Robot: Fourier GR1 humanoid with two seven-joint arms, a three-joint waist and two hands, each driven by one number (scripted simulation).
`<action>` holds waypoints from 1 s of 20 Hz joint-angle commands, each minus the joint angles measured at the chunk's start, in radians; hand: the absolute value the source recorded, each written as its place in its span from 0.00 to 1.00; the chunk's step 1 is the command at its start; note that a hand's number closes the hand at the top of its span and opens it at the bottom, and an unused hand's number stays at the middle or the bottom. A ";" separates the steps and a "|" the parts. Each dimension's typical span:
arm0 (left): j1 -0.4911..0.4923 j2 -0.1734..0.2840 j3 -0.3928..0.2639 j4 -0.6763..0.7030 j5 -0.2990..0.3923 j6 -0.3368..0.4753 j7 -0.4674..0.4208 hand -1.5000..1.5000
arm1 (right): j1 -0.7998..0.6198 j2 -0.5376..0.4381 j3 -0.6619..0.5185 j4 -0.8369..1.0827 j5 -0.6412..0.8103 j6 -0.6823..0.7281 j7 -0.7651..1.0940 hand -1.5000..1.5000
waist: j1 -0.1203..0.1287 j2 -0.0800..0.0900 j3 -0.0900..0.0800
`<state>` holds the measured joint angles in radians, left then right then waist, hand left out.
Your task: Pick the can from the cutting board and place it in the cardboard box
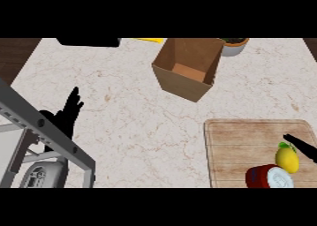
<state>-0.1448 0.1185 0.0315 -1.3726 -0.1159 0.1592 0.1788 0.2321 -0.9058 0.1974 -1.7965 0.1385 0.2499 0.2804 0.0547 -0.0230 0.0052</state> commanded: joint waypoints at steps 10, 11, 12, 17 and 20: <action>0.074 0.150 0.139 -0.034 -0.198 -0.083 -0.098 0.50 | -0.119 0.072 0.053 -0.087 -0.048 0.075 0.105 0.00 | -0.035 0.025 -0.006; 0.045 0.156 0.159 -0.051 -0.192 -0.082 -0.056 0.50 | -0.107 0.096 0.065 -0.070 -0.018 0.047 0.085 0.00 | -0.039 0.023 -0.005; 0.052 0.151 0.151 -0.074 -0.206 -0.076 -0.061 0.50 | -0.114 0.097 0.075 -0.110 -0.023 0.057 0.110 0.00 | -0.040 0.021 -0.005; 0.066 0.168 0.177 -0.049 -0.200 -0.104 -0.090 0.50 | -0.133 0.116 0.100 -0.151 -0.026 0.077 0.178 0.00 | -0.041 0.023 -0.006; 0.047 0.148 0.171 -0.062 -0.216 -0.088 -0.068 0.50 | -0.139 0.129 0.144 -0.138 0.024 0.080 0.236 0.00 | -0.038 0.023 -0.006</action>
<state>-0.0680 0.0740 0.0908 -1.4311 -0.3171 0.1036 0.1268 0.1039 -0.7933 0.3010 -1.9419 0.1283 0.3199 0.4699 0.0227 -0.0458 0.0106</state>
